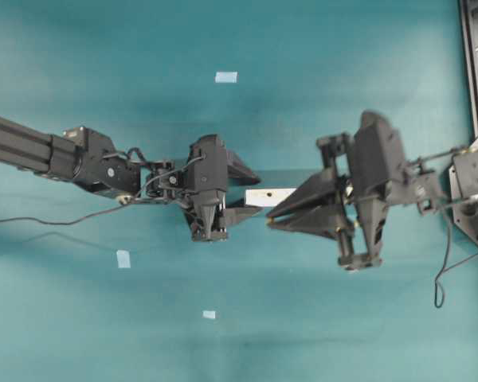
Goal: Move the wooden board into place and insert the rod into its hole.
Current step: 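Carry the dowel with the right gripper over the board's hole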
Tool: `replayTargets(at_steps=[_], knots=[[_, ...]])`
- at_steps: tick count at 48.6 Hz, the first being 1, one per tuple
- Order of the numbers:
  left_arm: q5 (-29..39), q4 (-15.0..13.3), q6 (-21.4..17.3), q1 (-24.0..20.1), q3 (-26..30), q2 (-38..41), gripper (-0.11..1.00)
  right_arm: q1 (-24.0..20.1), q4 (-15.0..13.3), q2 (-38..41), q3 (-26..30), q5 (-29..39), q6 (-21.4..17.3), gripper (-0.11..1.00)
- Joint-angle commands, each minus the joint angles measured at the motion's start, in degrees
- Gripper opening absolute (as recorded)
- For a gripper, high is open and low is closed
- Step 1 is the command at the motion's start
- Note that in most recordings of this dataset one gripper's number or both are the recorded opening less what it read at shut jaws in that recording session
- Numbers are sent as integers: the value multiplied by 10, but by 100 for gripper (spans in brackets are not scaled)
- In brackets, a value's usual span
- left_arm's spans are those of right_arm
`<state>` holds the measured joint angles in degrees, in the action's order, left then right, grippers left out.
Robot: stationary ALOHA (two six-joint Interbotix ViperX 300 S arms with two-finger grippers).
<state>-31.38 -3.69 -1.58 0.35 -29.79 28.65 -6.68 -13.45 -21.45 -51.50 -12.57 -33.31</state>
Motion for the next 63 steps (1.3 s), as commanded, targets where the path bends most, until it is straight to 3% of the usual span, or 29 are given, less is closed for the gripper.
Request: replayTargets(at_steps=[1,12,22,28,38,46,63], knots=[[1,0,-1,5,15,1,76,18,-1,-10,-17,-46,6,12],[1,1,-1,4,25,2,71,55,-1,-4,-62,-139,58,12],[-1,1,-3,5,22,4,44,82,2,17,-105,-210,102,12],[-1,2,-3,5,18,6,29,96,11,47,-141,-296,120,12],[-1,2,-3,6,17,14,25,123,32,136,-182,-446,172,12],[-1,1,-3,6,20,13,25,129,47,227,-171,-541,219,12],[3,2,-2,7,32,13,24,129,51,303,-127,-567,228,12]])
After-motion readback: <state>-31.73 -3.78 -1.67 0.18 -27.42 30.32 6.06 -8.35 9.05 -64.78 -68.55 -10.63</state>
